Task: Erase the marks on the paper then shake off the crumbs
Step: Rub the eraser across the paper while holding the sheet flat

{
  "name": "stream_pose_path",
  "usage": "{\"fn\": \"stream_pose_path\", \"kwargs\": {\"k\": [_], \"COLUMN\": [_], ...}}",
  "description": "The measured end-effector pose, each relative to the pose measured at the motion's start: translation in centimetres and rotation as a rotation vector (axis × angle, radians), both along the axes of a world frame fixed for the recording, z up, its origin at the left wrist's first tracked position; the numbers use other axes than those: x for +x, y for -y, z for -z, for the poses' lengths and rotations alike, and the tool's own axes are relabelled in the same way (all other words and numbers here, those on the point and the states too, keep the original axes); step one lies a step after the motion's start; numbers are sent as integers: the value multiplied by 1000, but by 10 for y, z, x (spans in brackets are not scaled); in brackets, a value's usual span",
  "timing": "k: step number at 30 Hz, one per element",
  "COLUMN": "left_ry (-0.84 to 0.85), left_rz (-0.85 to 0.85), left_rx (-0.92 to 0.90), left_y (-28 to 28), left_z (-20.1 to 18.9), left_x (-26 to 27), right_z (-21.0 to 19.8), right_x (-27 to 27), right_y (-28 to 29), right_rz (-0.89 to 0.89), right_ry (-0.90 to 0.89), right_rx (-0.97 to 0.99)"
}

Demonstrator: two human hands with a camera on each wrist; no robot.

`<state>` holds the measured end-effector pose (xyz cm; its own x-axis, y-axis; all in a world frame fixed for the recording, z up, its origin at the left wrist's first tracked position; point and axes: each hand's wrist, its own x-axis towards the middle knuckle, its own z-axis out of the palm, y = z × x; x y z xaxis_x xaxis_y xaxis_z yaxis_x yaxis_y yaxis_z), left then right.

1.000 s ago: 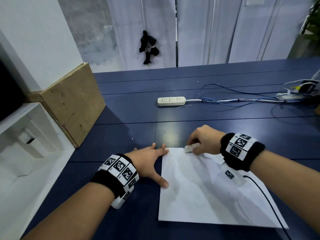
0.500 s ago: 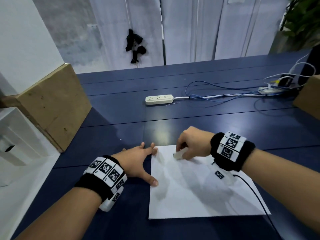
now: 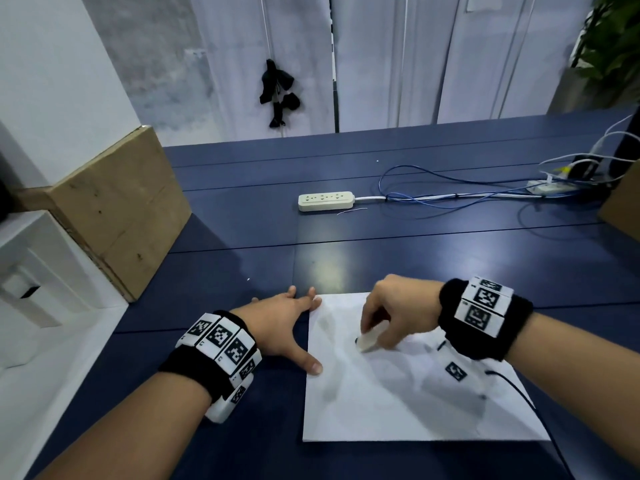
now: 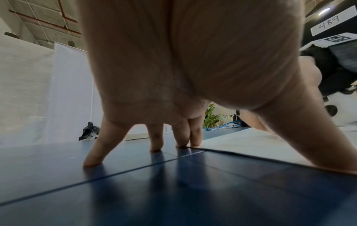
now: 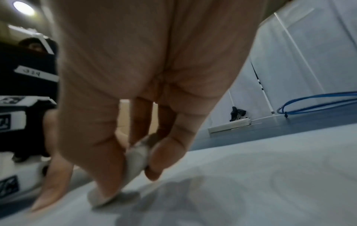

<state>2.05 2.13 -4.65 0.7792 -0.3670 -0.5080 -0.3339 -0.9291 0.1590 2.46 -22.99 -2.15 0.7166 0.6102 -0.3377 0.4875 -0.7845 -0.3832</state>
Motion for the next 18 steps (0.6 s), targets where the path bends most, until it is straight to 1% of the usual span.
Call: {"fn": "stream_pose_path", "kwargs": {"k": [1,5,7,9,12,13,15,18], "left_ry": [-2,-5,-4,-4,-6,-6,-8,-4], "left_rz": [-2,-9,-9,-9,-16,-17,-17,-15], "left_rx": [2,-1,-4,-6,-1,0,1,1], "left_y": [0,0,0,0,0,0,0,1], "left_z": [0,-1,0,1,1,1,0,-1], "left_x": [-1,0,0,1,1,1,0,-1], "right_z": [0,1,3,3,2,2,2,3], "right_x": [-1,33,41,30,2,-1,8,35], "right_y": [-2,-5,-4,0,3,2,0,-2], "right_rz": [-7,127,145,80,-81,-103,-64,65], "right_ry": [-3,193,236,198,58,27,71,232], "right_rx": [0,30,28,-1,-89,-96,-66,4]}}
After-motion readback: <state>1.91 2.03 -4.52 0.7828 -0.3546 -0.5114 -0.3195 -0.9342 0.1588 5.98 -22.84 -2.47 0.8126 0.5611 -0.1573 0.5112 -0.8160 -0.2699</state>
